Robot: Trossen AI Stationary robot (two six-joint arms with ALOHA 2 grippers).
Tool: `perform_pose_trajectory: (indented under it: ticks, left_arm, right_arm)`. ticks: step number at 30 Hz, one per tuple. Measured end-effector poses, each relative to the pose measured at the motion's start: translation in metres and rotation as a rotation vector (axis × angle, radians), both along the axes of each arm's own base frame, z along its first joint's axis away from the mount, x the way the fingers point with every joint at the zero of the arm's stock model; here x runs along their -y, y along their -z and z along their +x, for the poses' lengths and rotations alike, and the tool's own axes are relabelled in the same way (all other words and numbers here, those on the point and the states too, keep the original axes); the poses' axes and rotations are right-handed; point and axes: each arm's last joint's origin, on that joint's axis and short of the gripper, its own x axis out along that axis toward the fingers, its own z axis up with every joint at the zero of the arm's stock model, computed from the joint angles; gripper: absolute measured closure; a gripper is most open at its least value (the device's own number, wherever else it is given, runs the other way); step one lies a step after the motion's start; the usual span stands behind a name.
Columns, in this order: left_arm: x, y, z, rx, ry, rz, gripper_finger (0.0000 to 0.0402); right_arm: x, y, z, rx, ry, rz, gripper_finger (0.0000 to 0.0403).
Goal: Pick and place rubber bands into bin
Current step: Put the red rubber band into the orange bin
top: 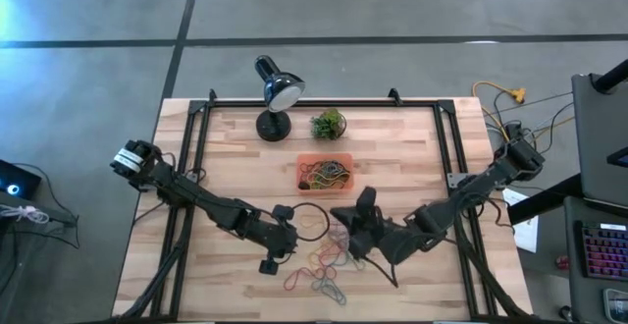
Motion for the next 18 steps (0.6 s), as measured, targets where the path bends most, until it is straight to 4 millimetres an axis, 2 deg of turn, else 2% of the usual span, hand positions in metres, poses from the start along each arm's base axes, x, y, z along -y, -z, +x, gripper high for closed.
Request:
perform_pose_trajectory:
  ticks: [10, 18]
  left_arm:
    - [0.000, 0.000, 0.000, -0.001, -0.002, -0.002, 0.0336]
    - [0.000, 0.000, 0.000, -0.001, -0.001, -0.001, 0.0336]
  right_arm:
    - [0.053, 0.028, 0.013, -0.057, 0.192, -0.033, 0.0394]
    - [0.099, 0.050, 0.021, -0.060, 0.265, 0.081, 0.0394]
